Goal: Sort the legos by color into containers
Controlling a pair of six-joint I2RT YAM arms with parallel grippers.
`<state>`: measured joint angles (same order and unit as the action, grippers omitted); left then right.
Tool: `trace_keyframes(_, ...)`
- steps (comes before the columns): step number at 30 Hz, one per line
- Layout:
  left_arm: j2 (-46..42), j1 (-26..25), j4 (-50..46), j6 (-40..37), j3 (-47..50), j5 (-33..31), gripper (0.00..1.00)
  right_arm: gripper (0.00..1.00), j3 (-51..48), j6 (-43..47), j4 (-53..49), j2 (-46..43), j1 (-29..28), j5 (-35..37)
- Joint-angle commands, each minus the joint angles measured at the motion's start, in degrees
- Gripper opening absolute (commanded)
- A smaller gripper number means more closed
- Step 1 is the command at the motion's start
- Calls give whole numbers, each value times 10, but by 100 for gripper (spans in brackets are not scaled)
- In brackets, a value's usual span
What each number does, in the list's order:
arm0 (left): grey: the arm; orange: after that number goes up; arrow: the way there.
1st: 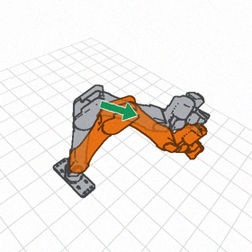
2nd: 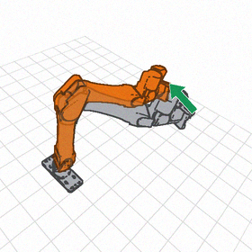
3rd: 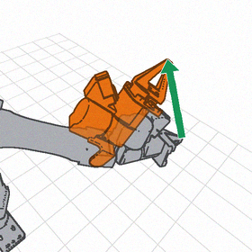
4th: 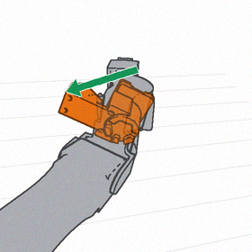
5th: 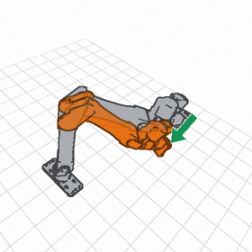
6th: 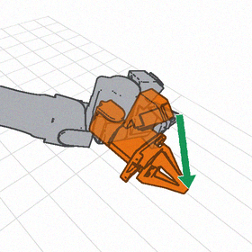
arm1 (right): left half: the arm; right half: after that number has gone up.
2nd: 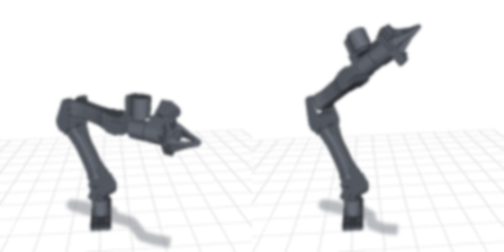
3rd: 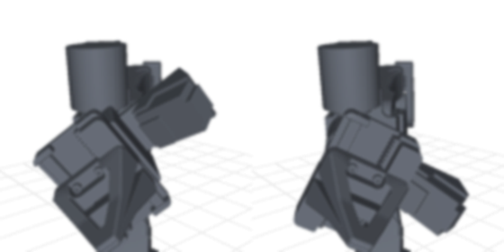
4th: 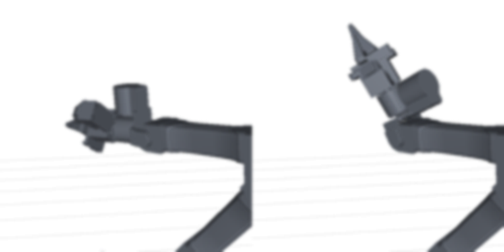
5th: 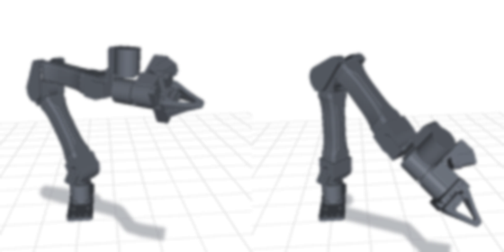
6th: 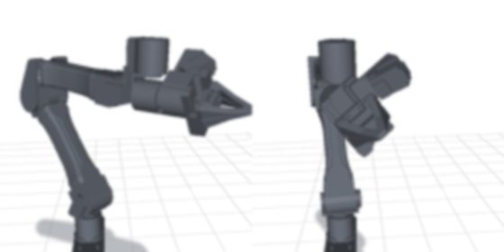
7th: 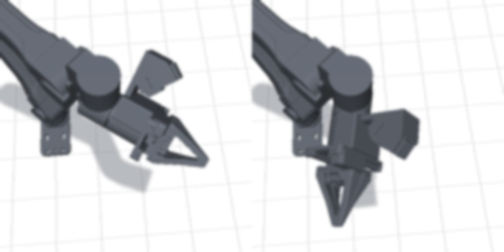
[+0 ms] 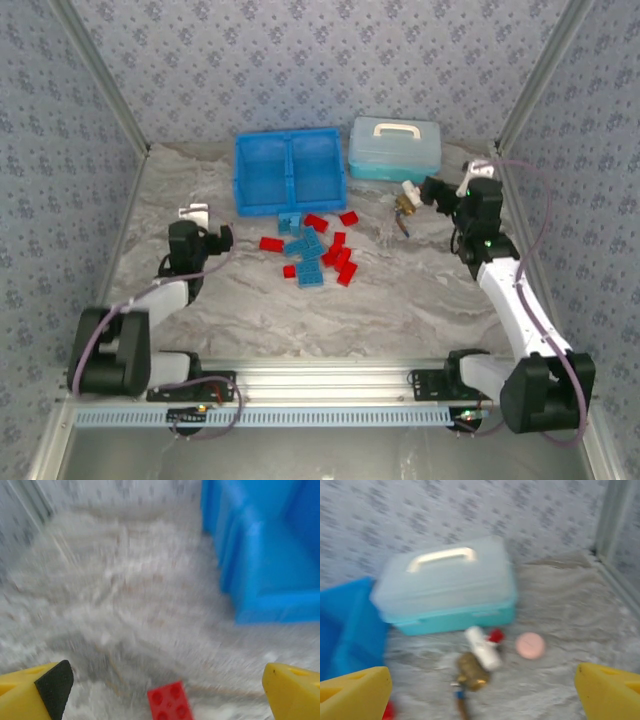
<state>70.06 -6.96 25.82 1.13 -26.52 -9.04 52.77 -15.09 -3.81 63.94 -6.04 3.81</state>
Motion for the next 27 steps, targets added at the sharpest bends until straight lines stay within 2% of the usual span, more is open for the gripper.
trace_keyframes(1,-144,-31,-184,51,-70,-51,99,98,80,-47,-251,35,-80,-29)
trace_keyframes(3,-202,-51,-274,80,-114,-1,99,98,125,-40,-288,74,-125,-27)
trace_keyframes(5,-228,-80,-373,77,-171,55,99,98,161,-15,-299,118,-163,-28)
trace_keyframes(9,-235,-160,-526,10,-258,193,99,98,236,56,-304,244,-196,-40)
trace_keyframes(12,-228,-226,-606,-5,-293,225,99,100,278,111,-290,337,-204,-31)
trace_keyframes(15,-232,-266,-665,-28,-300,245,99,100,324,159,-281,414,-200,-64)
trace_keyframes(21,-268,-274,-691,-83,-262,222,99,99,415,216,-296,541,-193,-113)
trace_keyframes(27,-304,-274,-650,-101,-222,287,99,97,442,223,-289,596,-174,-115)
